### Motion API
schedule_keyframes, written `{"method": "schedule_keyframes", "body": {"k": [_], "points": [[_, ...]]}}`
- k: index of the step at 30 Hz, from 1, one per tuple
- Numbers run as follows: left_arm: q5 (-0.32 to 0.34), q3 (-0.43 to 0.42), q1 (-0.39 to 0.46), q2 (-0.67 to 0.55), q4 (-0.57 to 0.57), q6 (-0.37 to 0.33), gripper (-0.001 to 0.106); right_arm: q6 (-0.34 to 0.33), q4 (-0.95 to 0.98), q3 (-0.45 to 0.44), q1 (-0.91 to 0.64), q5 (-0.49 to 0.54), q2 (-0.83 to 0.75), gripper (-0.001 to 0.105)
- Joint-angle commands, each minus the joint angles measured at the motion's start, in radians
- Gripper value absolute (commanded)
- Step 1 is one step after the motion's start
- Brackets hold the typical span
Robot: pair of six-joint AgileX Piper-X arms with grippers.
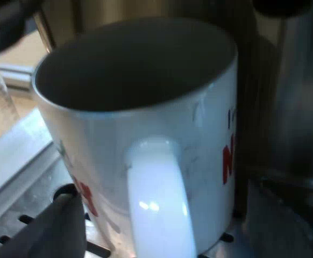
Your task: Remove mug from coffee machine
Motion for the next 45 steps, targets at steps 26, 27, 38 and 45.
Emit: {"method": "schedule_keyframes", "body": {"k": [26, 27, 38, 45], "points": [[0.006, -0.004, -0.005, 0.004, -0.018, 0.006, 0.09, -0.027, 0.135, -0.012, 0.0, -0.001, -0.098, 0.0], [0.006, -0.004, -0.005, 0.004, -0.018, 0.006, 0.09, -0.027, 0.172, -0.01, 0.0, -0.001, -0.112, 0.0], [0.006, -0.004, -0.005, 0.004, -0.018, 0.006, 0.09, -0.008, 0.2, 0.134, 0.026, 0.001, -0.253, 0.0], [0.006, -0.004, -0.005, 0.004, -0.018, 0.006, 0.09, -0.003, 0.2, 0.263, 0.1, 0.094, -0.375, 0.0]]}}
